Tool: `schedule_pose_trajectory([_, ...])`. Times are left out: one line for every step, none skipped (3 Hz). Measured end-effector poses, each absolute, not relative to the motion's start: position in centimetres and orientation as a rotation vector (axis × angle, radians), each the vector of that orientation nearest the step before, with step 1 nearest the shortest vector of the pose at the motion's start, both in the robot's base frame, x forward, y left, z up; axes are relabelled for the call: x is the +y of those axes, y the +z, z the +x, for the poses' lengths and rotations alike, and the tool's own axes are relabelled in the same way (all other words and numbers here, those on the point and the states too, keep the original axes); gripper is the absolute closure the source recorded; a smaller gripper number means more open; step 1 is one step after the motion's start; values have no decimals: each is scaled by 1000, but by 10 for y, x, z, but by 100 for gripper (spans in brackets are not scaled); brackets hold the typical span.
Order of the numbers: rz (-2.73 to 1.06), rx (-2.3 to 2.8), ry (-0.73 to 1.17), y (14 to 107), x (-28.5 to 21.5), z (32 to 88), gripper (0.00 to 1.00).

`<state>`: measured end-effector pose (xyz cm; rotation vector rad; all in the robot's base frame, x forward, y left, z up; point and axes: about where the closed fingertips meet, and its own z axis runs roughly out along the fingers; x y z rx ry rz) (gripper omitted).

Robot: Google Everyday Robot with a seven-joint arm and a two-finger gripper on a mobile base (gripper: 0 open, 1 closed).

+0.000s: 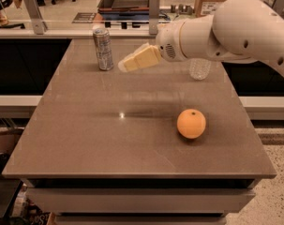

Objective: Pick redbull can

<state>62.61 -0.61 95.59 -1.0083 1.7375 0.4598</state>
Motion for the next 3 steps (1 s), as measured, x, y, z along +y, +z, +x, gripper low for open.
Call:
schedule_pose_trajectory([-964,1707,457,954,24,646,0])
schedule_pose_trajectory([-905,1679,492,946,55,666,0])
schedule_pose_trajectory([-845,1648,545,934,85,684,0])
